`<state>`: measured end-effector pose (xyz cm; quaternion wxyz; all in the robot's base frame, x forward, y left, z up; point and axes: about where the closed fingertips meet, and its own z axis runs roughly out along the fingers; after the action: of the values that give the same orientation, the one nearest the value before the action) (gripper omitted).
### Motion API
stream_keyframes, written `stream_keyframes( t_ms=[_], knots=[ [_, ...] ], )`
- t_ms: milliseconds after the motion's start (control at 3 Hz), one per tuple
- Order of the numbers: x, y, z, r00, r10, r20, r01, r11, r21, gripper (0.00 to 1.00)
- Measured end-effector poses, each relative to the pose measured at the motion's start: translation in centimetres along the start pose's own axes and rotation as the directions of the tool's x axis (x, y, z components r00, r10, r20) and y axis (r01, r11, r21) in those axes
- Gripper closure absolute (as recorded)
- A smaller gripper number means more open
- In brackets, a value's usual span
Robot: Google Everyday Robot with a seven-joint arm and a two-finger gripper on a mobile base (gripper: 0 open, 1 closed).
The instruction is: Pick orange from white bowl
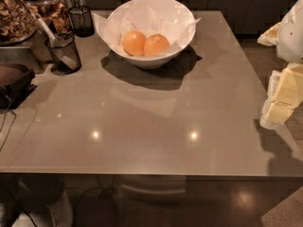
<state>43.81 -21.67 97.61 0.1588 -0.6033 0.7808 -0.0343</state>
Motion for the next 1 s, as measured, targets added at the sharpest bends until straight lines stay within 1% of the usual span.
stream_keyframes(
  t_ms=[333,667,1000],
  knots=[
    [0.0,0.0,0.0,1.000,0.000,0.000,0.000,1.0000,0.000,0.00],
    [-1.9,-1.9,0.1,0.999,0.053,-0.001,-0.053,0.9985,0.014,0.00],
    [-5.7,-6.2,0.8,0.994,0.106,-0.016,-0.106,0.9944,0.010,0.00]
  ],
)
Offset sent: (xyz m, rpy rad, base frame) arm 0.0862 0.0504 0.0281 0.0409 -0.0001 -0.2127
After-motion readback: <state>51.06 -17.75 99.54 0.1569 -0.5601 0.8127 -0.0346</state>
